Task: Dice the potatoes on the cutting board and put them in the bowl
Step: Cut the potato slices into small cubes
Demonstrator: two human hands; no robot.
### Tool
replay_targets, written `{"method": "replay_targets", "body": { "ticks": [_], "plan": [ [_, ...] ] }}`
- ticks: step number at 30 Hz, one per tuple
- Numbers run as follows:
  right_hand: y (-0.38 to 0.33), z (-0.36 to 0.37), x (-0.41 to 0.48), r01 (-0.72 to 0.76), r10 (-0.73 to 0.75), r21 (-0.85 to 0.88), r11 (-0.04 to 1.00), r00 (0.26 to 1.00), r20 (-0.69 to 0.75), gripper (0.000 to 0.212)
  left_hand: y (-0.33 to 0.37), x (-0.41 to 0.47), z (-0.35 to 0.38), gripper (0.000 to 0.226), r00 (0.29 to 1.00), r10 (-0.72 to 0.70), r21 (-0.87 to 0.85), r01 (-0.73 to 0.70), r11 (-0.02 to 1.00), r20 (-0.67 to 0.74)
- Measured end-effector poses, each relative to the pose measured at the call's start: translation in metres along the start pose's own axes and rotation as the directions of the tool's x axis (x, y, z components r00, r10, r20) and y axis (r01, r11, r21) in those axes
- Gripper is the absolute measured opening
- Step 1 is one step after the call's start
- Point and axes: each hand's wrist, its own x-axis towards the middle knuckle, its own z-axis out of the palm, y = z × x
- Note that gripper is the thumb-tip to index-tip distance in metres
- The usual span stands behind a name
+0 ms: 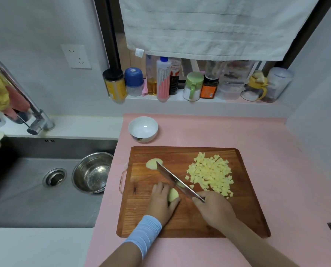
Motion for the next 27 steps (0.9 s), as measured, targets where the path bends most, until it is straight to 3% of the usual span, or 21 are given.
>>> {"method": "replay_targets", "body": {
  "ticks": [3, 7, 16, 27],
  "plan": [
    [0.002, 0.000, -0.001, 0.019, -0.019, -0.002, 1.000, 1.000, 0.012, 0.024, -0.010, -0.006, 0.001, 0.020, 0.981, 0.183, 0.022, -0.182, 0.983, -0.071],
    [0.000, -0.001, -0.002, 0.054, -0.053, -0.034, 0.998, 0.998, 0.023, 0.025, -0.013, -0.006, 0.002, 0.010, 0.931, 0.364, 0.105, -0.360, 0.927, -0.017],
    [-0.006, 0.005, -0.022, 0.180, -0.187, -0.185, 0.966, 0.982, -0.021, 0.039, -0.012, -0.003, 0.004, 0.017, 0.926, 0.376, 0.053, -0.375, 0.926, -0.016],
    [0.005, -0.007, -0.021, 0.196, -0.194, -0.207, 0.959, 0.981, 0.030, 0.022, -0.008, -0.003, 0.002, 0.006, 0.937, 0.346, 0.036, -0.345, 0.938, -0.037]
  ]
}}
